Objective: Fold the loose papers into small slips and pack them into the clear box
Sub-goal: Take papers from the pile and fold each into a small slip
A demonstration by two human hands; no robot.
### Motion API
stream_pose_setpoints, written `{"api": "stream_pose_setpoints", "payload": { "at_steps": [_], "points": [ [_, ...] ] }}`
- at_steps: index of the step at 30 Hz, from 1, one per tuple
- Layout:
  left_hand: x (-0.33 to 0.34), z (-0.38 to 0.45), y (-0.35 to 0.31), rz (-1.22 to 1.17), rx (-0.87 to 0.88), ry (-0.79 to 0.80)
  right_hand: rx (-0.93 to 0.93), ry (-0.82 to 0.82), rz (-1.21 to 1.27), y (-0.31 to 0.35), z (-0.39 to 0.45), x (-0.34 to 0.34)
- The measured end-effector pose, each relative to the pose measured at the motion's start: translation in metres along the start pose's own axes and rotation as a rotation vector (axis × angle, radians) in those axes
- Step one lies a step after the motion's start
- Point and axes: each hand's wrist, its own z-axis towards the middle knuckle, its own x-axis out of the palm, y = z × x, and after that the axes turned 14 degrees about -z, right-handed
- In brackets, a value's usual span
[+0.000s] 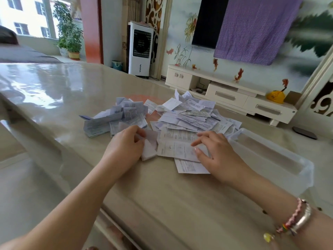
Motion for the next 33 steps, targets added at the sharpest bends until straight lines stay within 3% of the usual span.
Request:
{"api": "stream_pose_setpoints", "payload": {
  "at_steps": [6, 12, 16, 23, 28, 33],
  "points": [
    [0.005, 0.019, 0.005, 0.18, 0.05, -0.057, 0.151, 0.053, -0.049, 0.002, 0.046, 0.002],
    [0.009, 0.028, 0.006, 0.264, 0.056, -0.048, 0.219, 0.275, -0.218, -0.015, 0.063, 0.019],
    [0.01, 0.023, 0.004, 0.294, 0.088, -0.092, 0.179, 0.146, -0.186, -0.015, 0.052, 0.016],
    [0.015, 0.007, -0.004, 0.322, 0.2, -0.157, -0.009, -0.056, 0.137, -0.007, 0.002, -0.007],
    [0.025, -0.01, -0.012, 0.291, 0.319, -0.118, 0.098, -0.122, 0.43, -0.016, -0.021, -0.007],
    [0.04, -0.016, -0.016, 0.249, 0.443, -0.043, 0.198, -0.06, 0.65, -0.025, -0.026, 0.0]
  ]
}}
